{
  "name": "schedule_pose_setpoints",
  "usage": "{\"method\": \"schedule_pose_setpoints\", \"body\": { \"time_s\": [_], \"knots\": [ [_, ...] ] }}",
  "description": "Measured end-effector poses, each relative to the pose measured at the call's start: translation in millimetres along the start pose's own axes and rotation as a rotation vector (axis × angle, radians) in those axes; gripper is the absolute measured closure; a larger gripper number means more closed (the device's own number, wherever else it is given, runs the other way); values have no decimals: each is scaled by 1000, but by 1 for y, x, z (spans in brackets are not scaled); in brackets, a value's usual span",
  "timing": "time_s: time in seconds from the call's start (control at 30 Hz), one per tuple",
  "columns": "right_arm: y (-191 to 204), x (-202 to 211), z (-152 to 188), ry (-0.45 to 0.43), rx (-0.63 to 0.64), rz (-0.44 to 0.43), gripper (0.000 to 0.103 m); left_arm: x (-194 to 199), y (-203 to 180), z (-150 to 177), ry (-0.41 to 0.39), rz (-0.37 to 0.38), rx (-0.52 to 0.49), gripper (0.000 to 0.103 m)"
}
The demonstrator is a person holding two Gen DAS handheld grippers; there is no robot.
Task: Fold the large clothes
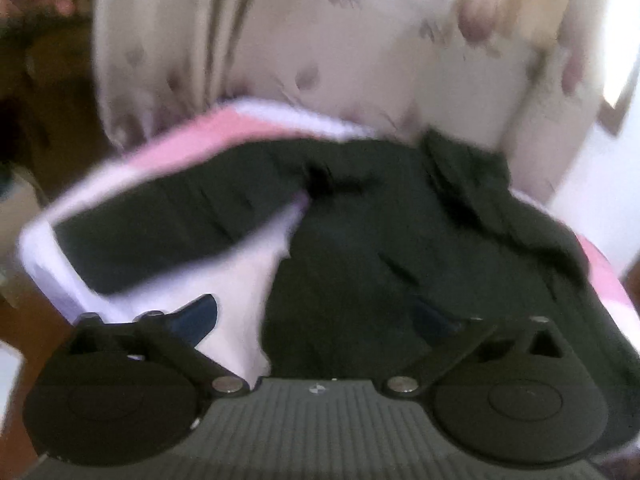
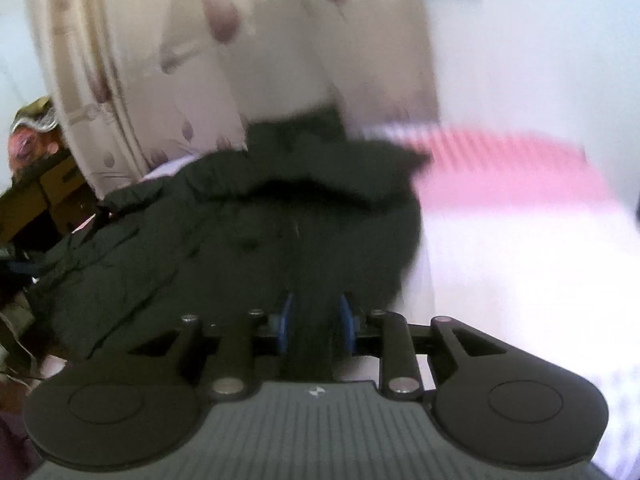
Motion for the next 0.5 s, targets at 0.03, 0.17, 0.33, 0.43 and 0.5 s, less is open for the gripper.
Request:
{"method": "schedule_pose_setpoints", "body": {
  "time_s": [0.03,0.17,0.33,0.43,0.5],
  "knots": [
    [4,-4,-12,-19,33,-1,78,-2,0,-3,-1,0,5,1],
    [12,-35,-64,-72,70,-14,78,-22,14,-8,41,9,102,1],
    [14,-93,-119,-115,156,42,78,-52,48,-8,69,73,364,6],
    [12,-139,-139,-101,104,24,78,-71,68,-8,79,96,511,7],
    [13,-172,-140,-61,95,56,78,-80,83,-7,75,85,605,9]
  ]
}}
Point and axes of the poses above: each gripper's, at about its wrist camera, not at the fingertips, and x roughly against the way its jaws point, y to its left, z to its underside, the point moved 9 cm from there along -x, roughly the way its jaws point, and after that the axes turned 4 degrees about y, right-handed, at the moved point
